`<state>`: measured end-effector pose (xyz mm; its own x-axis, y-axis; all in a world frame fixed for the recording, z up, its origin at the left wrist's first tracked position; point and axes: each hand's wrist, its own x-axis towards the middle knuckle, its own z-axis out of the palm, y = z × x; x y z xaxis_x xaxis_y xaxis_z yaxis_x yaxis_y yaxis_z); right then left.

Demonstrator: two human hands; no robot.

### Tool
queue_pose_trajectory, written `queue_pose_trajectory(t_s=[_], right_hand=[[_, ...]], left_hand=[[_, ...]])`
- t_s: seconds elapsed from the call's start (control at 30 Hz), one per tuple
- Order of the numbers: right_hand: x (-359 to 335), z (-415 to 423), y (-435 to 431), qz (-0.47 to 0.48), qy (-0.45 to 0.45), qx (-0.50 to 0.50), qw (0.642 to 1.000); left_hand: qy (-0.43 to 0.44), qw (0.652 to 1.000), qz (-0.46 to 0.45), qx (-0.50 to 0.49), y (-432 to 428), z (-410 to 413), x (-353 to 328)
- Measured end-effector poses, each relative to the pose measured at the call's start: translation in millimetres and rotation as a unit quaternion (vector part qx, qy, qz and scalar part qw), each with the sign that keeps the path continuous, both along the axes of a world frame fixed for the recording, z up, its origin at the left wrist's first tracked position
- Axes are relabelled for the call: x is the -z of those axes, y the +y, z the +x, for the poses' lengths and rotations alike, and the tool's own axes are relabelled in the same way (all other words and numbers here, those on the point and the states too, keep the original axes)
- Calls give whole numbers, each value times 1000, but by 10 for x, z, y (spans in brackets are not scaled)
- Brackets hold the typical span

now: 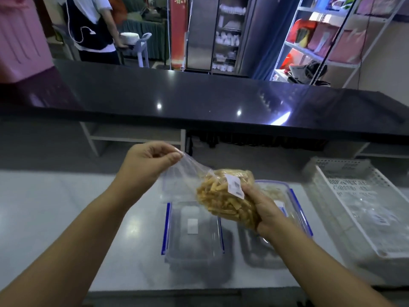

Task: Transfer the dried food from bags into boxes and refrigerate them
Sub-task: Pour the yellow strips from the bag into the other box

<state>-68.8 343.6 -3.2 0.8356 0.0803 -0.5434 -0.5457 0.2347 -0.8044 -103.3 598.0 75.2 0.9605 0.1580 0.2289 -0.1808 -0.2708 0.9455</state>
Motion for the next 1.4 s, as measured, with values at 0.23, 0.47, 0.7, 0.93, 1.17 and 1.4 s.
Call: queue_pose_trajectory(t_s=[0.23,0.47,0.7,0.93,1.17,1.4], right_hand=[[-81,-294,-155,-109,-3,61,992],[-329,-405,-321,-186,-32,107,976],[-482,-421,-417,-230,-46,122,964],[-560,-415,-402,-259,-92,108,955],[-613,-318,-326,-294,-114,78,946],[-683,-219,-258,-318,-144,60,935]], left_hand=[[75,994,14,80,76,-17,240],[120,988,-28,89,25,-12,418],[151,982,-51,97,-88,2,505],[239,968,-34,67,-149,49,731],[263,964,-28,30,-155,77,848],[264,964,-38,18,-115,72,847]])
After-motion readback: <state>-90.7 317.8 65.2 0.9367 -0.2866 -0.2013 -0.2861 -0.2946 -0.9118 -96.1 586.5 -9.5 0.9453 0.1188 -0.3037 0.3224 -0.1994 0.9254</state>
